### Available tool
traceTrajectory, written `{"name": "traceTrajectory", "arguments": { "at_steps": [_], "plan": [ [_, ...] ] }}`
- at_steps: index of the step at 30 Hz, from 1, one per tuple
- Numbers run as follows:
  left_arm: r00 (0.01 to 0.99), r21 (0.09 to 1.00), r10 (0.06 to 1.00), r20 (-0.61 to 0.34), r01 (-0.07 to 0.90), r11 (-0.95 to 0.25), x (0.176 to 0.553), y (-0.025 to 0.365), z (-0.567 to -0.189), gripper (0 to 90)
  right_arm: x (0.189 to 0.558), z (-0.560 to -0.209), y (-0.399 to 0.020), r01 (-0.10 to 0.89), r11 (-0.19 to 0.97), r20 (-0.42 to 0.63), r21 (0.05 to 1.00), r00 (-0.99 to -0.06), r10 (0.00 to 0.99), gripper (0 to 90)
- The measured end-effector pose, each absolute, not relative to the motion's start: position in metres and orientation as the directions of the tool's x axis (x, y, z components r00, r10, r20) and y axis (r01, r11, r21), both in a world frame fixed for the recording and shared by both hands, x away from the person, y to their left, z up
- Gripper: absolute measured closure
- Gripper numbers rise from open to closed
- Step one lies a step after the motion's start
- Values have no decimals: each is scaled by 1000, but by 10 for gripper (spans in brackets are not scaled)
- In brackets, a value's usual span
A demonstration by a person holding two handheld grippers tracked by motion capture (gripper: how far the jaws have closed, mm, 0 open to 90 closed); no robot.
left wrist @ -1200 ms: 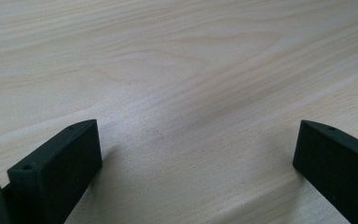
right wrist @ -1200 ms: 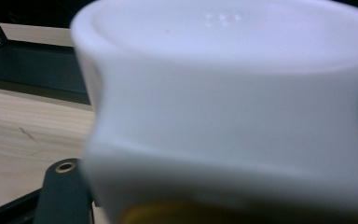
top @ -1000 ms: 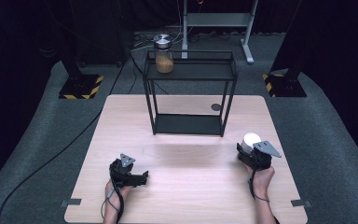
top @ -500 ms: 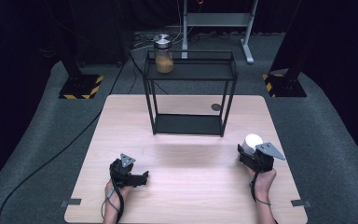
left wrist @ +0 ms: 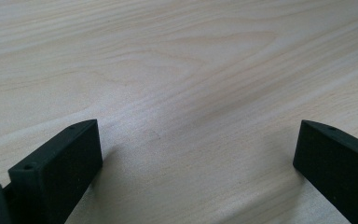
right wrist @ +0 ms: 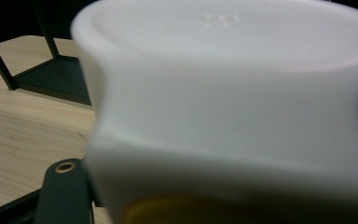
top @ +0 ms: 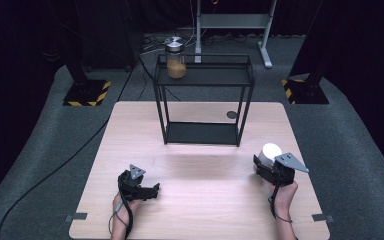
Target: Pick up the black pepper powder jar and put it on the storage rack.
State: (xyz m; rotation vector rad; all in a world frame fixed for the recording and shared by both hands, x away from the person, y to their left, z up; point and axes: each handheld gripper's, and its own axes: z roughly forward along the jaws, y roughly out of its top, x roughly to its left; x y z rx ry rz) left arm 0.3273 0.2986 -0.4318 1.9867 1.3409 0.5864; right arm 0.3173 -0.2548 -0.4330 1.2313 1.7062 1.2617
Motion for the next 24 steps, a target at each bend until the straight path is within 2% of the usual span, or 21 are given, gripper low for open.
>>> {"name": "traceTrajectory", "arguments": {
  "at_steps": [24],
  "plan": [
    [372, 733, 928, 2, 630, -255, 327, 298, -432, 3, 305, -405, -248, 250, 134, -31, 959, -378, 925, 297]
  ]
}}
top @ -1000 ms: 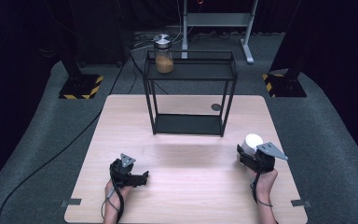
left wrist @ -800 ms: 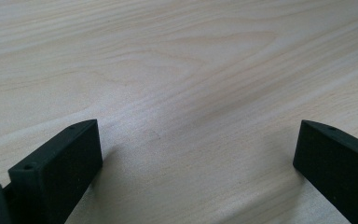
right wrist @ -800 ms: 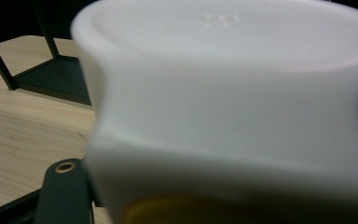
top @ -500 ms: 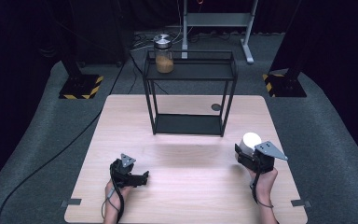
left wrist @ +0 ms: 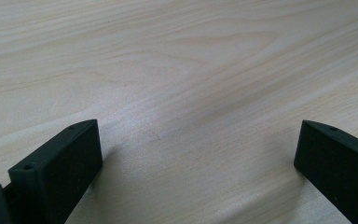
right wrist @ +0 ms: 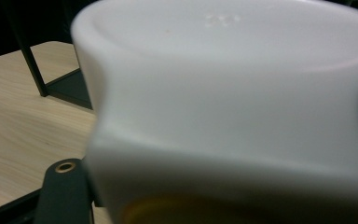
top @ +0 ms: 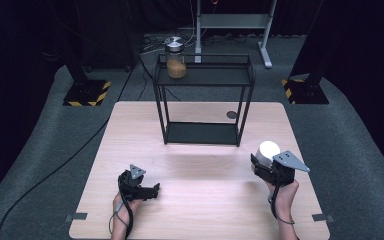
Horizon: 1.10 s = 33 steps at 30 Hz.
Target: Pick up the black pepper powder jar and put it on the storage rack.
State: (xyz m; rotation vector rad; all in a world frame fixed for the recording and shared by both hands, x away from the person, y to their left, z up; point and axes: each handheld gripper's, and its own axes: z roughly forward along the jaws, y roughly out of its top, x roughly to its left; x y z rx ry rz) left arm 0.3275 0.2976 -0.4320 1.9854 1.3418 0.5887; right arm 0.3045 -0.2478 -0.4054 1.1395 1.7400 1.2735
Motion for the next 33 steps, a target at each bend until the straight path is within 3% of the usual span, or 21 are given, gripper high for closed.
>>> {"name": "traceTrajectory", "arguments": {
  "at_steps": [33],
  "plan": [
    [382, 733, 924, 2, 628, -261, 328, 298, -432, 3, 304, -371, -242, 235, 160, -53, 959, -406, 912, 296]
  ]
}}
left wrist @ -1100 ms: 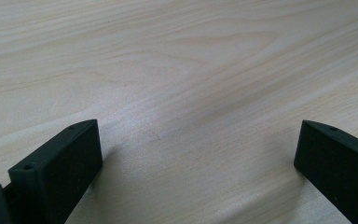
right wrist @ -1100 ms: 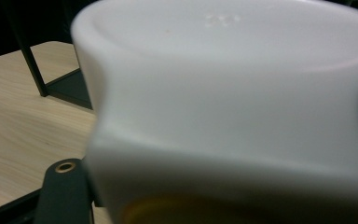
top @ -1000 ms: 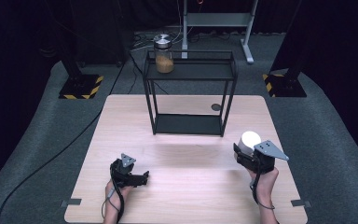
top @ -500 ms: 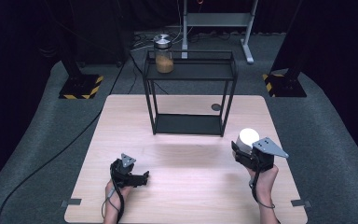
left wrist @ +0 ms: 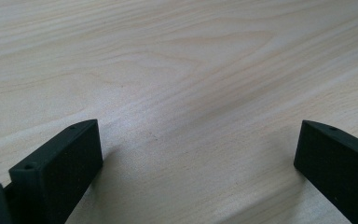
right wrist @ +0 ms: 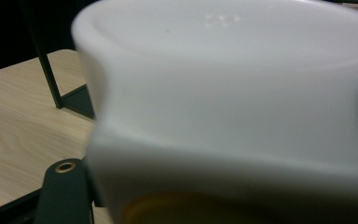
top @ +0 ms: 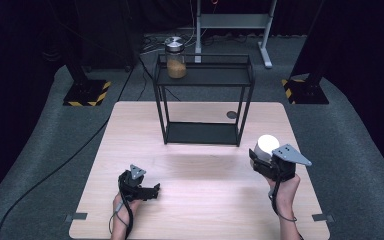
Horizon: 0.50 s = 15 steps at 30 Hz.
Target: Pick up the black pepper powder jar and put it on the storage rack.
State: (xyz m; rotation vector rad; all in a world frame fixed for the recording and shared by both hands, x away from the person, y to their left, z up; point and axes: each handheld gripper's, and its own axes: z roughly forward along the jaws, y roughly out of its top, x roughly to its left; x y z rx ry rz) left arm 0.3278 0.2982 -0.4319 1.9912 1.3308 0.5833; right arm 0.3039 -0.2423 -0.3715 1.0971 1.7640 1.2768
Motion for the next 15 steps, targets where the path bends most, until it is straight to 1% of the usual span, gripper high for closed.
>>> {"name": "traceTrajectory", "arguments": {
  "at_steps": [15],
  "plan": [
    [390, 733, 921, 2, 626, -267, 327, 299, -432, 3, 307, -354, -242, 202, 156, -63, 967, -405, 912, 296]
  ]
}}
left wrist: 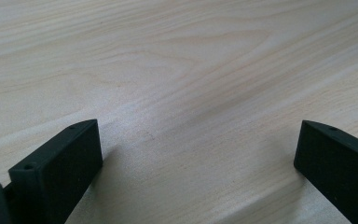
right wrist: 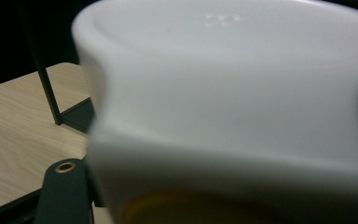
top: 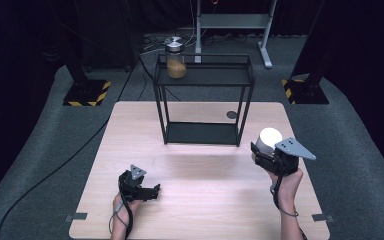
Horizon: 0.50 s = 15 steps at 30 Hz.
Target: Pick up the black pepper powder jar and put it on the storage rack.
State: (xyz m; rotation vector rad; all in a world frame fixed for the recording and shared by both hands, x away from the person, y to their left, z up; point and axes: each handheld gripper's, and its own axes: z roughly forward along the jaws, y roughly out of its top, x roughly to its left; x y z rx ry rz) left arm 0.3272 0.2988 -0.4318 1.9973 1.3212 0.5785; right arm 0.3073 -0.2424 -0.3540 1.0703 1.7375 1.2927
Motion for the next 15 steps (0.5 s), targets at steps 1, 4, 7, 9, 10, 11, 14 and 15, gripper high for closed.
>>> {"name": "traceTrajectory", "arguments": {
  "at_steps": [1, 4, 7, 9, 10, 11, 14, 15],
  "plan": [
    [391, 732, 920, 4, 626, -269, 327, 299, -432, 3, 308, -353, -242, 200, 158, -65, 967, -405, 912, 296],
    [393, 733, 920, 2, 625, -269, 327, 299, -432, 3, 310, -350, -240, 198, 159, -67, 967, -407, 911, 296],
    [397, 731, 918, 5, 624, -274, 327, 299, -432, 4, 311, -348, -238, 194, 163, -71, 967, -408, 910, 296],
    [398, 732, 917, 5, 624, -274, 327, 299, -432, 4, 312, -347, -237, 195, 165, -72, 967, -410, 909, 296],
    [398, 732, 917, 5, 624, -275, 327, 299, -432, 4, 313, -346, -236, 194, 166, -73, 967, -410, 909, 296],
    [399, 732, 917, 5, 624, -275, 327, 299, -432, 4, 313, -345, -236, 194, 167, -75, 967, -411, 909, 296],
    [400, 731, 917, 5, 624, -276, 327, 299, -431, 4, 315, -343, -235, 191, 173, -80, 966, -416, 906, 296],
    [399, 732, 917, 5, 624, -276, 327, 299, -432, 5, 316, -341, -234, 191, 174, -81, 966, -417, 905, 296]
  ]
}}
